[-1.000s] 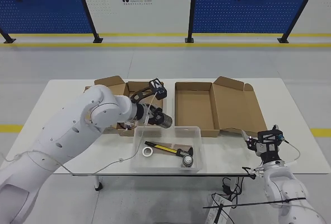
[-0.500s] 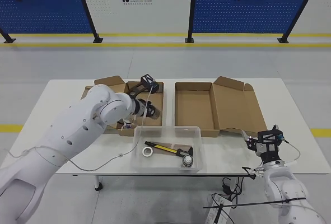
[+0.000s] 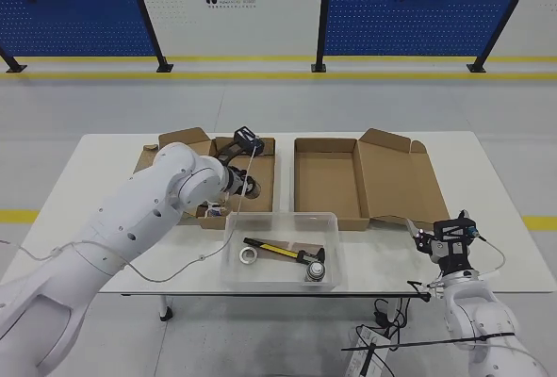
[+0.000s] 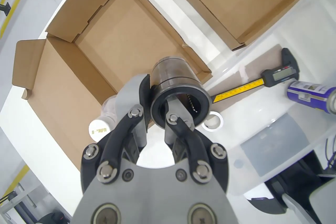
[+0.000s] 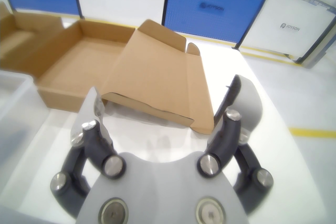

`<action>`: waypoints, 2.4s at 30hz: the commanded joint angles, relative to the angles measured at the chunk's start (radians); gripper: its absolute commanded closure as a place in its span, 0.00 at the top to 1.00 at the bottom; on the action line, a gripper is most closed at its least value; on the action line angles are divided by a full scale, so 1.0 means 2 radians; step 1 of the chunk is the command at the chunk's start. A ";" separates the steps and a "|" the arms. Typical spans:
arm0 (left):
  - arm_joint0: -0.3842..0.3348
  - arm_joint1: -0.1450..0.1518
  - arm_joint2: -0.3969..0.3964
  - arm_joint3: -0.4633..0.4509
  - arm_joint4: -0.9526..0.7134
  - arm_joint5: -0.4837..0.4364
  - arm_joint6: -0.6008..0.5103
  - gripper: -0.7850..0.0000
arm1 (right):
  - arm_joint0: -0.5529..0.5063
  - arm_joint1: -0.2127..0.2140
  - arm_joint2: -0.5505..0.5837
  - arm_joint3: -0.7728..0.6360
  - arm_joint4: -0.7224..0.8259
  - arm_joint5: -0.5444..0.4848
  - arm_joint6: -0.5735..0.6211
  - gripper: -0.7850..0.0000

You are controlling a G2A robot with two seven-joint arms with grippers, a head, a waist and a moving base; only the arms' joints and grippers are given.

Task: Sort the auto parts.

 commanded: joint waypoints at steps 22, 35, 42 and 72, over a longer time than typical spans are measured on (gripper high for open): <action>0.001 -0.005 -0.011 0.010 -0.006 0.013 0.013 0.00 | 0.000 0.000 0.000 0.000 0.000 0.000 0.000 1.00; -0.048 -0.057 0.023 0.121 -0.041 0.059 -0.041 0.00 | 0.000 0.000 0.000 0.000 0.000 0.000 0.000 1.00; -0.066 -0.087 0.042 0.178 -0.054 0.056 -0.039 0.00 | 0.000 0.000 0.000 0.000 0.000 0.000 0.000 1.00; -0.084 -0.176 0.088 0.316 -0.048 -0.023 -0.038 0.00 | 0.000 0.000 0.000 0.000 0.000 0.000 0.000 1.00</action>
